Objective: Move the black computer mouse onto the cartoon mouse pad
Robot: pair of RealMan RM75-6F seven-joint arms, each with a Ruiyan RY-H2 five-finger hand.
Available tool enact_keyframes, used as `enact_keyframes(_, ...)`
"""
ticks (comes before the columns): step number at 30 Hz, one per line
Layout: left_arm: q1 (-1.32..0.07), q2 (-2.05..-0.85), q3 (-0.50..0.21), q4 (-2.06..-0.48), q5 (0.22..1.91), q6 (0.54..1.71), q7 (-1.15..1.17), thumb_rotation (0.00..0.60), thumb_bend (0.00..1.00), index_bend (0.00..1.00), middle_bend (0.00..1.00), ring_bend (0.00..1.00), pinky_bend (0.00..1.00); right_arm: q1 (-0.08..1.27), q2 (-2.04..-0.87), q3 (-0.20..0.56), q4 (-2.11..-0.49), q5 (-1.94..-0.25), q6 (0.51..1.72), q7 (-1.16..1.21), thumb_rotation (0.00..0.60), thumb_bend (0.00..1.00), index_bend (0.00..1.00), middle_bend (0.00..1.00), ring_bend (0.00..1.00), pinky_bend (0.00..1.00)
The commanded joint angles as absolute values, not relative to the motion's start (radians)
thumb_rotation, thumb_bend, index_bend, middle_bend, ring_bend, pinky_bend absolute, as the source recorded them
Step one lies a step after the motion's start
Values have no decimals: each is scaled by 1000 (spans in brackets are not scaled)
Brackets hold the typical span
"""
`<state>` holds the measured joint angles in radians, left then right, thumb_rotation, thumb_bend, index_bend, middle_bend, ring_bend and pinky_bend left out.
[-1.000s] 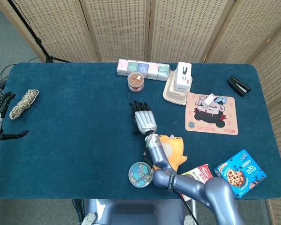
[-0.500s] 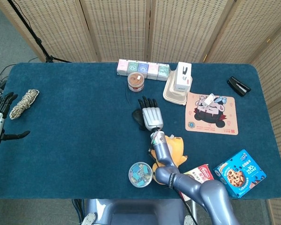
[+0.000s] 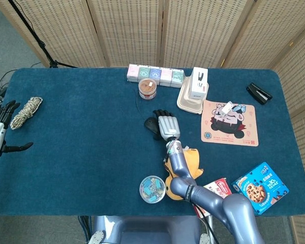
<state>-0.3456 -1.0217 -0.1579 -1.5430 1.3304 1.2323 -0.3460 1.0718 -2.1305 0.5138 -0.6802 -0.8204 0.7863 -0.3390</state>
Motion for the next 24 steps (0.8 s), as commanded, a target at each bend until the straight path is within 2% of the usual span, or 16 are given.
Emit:
enact_keyframes(1,-344,-1021,-160,-1541,1330,1232,-350,600,0,0,0,0,0,1083,-2138,527,-658,-814,771,-317,600,48,215,227,235,363)
enact_keyframes(6,-342,-1019,-163,-1539,1330,1230,-357,600,0,0,0,0,0,1096,-2160,533,-605,-826,770,-274,600,205,319,342,354,449)
enact_keyframes(11,-341,-1018,-163,-1538,1334,1228,-361,600,0,0,0,0,0,1096,-2179,528,-571,-873,809,-198,600,326,393,424,424,511)
enact_keyframes(18,-343,-1019,-162,-1544,1340,1219,-354,600,0,0,0,0,0,1078,-2156,514,-600,-947,887,-126,600,383,412,450,434,521)
enact_keyframes(24,-347,-1018,-160,-1547,1341,1207,-353,600,0,0,0,0,0,1001,-2047,501,-766,-987,1007,-166,600,392,412,450,434,522)
